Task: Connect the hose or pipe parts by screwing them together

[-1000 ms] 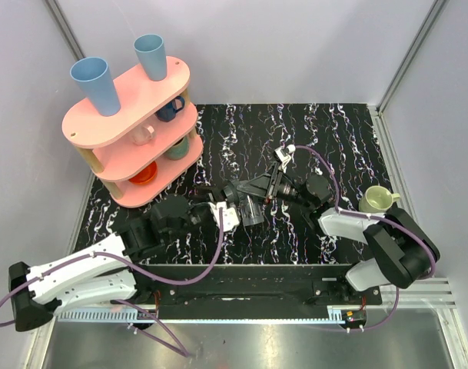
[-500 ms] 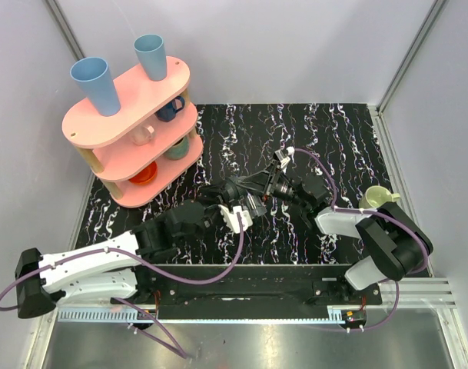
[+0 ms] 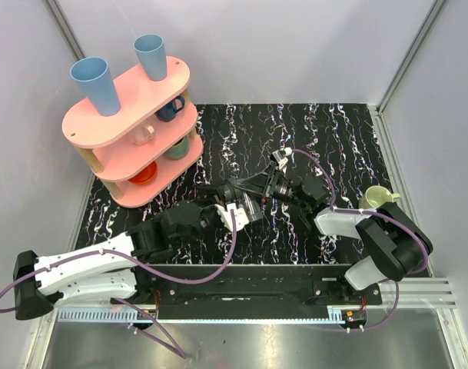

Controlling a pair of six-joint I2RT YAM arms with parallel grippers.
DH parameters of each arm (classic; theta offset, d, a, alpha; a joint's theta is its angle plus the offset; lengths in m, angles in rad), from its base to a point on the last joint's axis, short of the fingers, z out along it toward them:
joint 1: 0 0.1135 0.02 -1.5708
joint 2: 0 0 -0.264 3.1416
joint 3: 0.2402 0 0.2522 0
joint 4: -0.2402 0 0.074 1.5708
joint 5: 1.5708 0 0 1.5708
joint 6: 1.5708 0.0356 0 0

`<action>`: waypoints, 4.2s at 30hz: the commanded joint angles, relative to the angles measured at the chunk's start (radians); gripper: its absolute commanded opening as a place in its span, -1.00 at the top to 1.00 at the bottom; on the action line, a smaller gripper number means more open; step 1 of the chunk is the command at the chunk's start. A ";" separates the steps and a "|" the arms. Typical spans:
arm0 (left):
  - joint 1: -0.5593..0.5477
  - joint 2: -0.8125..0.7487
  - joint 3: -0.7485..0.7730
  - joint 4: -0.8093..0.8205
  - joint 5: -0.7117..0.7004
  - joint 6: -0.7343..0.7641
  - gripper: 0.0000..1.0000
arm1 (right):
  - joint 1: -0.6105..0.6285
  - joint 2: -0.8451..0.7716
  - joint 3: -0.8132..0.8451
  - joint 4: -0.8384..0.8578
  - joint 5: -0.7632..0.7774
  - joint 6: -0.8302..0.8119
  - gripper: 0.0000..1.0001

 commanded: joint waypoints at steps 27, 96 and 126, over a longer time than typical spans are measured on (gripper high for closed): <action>-0.020 -0.263 0.080 -0.159 0.078 -0.442 -0.77 | -0.028 0.027 -0.008 0.308 -0.056 -0.006 1.00; 0.431 0.061 0.083 0.344 1.029 -1.828 1.00 | -0.049 -0.513 -0.173 0.262 -0.014 -0.893 1.00; 0.278 0.024 0.086 -0.161 0.721 -0.199 1.00 | -0.049 -0.300 -0.045 0.158 -0.099 -0.080 1.00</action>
